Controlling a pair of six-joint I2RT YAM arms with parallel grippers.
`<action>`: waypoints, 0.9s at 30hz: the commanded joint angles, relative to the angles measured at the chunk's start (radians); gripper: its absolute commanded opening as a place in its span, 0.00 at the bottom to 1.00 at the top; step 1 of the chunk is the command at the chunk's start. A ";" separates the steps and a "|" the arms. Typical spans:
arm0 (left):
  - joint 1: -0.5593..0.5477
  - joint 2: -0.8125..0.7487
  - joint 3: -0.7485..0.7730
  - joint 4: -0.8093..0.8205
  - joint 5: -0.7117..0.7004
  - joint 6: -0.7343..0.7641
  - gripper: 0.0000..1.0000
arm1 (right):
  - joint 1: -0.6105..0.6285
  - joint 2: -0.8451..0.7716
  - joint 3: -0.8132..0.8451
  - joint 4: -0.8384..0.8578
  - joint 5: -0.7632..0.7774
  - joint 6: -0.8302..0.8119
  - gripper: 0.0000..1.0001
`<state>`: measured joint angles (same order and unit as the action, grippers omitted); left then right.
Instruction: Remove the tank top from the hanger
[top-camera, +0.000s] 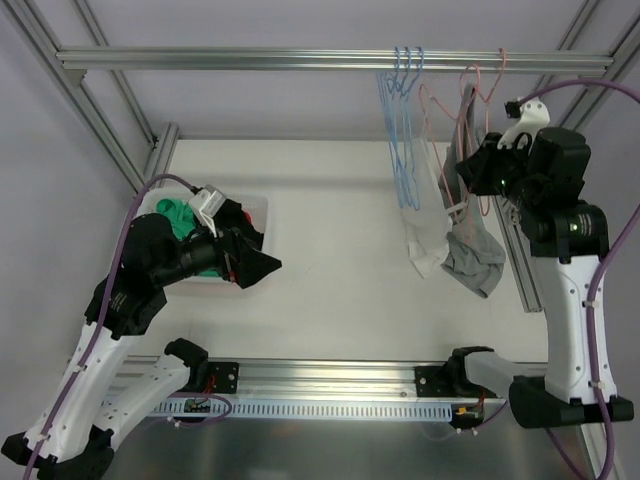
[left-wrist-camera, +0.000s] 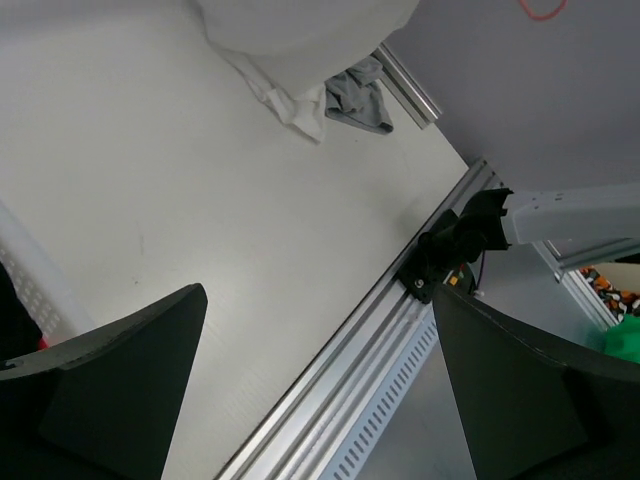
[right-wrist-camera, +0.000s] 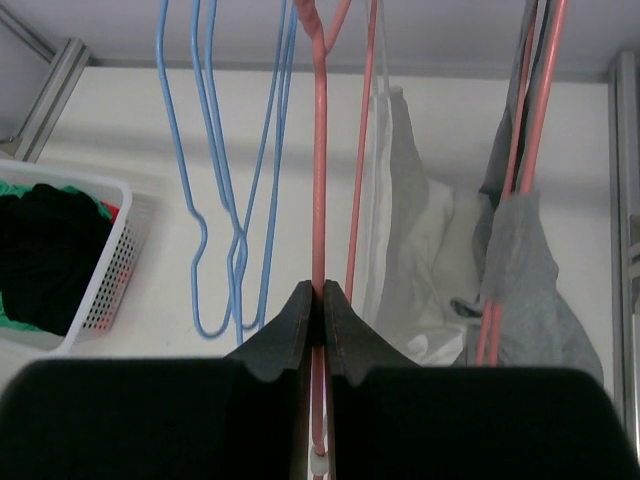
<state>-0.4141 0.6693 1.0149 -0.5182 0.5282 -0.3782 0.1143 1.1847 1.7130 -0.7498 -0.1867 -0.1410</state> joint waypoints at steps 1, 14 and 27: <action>-0.063 0.030 0.045 0.139 0.032 -0.002 0.99 | -0.005 -0.160 -0.087 0.053 -0.037 0.014 0.00; -0.620 0.416 0.393 0.334 -0.327 0.231 0.99 | -0.004 -0.628 -0.195 -0.353 -0.026 0.040 0.00; -0.724 0.860 0.853 0.351 -0.374 0.424 0.88 | 0.041 -0.608 0.325 -0.686 -0.203 0.095 0.00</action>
<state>-1.1328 1.4834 1.8050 -0.1993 0.1284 -0.0135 0.1265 0.5365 1.9789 -1.3399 -0.3229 -0.0845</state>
